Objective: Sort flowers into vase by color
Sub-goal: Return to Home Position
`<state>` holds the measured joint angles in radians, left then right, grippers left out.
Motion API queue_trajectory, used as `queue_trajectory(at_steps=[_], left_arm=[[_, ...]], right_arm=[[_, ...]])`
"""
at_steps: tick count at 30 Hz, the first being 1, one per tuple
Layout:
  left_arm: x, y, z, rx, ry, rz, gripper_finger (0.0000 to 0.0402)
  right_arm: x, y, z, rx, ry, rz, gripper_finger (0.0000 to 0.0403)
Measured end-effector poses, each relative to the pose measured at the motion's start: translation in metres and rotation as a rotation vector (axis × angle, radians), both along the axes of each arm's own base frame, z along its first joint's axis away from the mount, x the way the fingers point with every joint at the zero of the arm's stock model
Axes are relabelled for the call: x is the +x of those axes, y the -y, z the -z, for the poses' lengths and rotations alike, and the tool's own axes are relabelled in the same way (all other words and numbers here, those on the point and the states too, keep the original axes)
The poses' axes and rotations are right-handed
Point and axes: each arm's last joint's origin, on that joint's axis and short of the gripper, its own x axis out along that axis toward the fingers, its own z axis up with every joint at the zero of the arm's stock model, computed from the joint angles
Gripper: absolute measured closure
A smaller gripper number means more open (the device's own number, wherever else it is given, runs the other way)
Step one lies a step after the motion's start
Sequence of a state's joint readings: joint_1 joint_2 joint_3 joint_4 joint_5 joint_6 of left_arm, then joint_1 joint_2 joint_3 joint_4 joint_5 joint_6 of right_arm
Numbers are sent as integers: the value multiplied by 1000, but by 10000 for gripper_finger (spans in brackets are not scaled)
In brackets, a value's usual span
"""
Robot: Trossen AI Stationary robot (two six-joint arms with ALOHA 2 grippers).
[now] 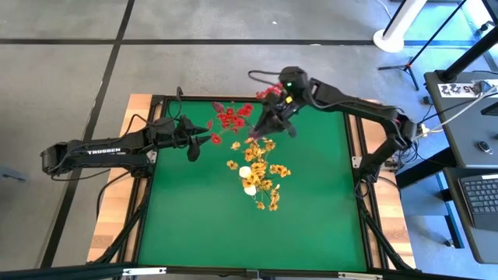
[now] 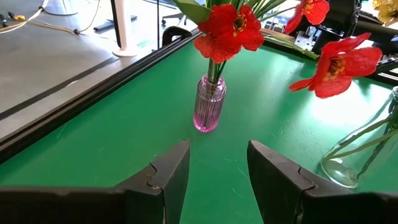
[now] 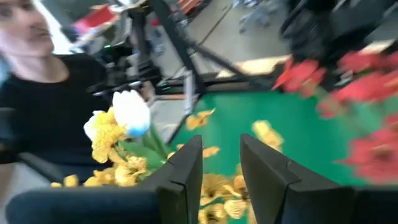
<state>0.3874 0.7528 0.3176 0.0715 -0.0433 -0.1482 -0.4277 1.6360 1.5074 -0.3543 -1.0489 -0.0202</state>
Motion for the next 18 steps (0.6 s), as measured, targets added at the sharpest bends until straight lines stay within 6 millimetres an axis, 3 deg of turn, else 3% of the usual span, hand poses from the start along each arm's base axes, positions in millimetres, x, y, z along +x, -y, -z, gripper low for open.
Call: queue_trajectory(at_steps=[6,10,14,18], left_arm=[[-1,-1,0,16,-5,-45,246],[-1,-3,-1,36,-1,-91,246],[-1,-1,-11,52,91,-39,251],[-2,2,-24,120,190,54,273]], right_arm=[[-27,-10,-38,-237,126,198,297],[-37,-27,-52,-464,154,367,297],[-45,-45,-53,-561,196,371,297],[-57,-55,-35,-572,186,368,297]])
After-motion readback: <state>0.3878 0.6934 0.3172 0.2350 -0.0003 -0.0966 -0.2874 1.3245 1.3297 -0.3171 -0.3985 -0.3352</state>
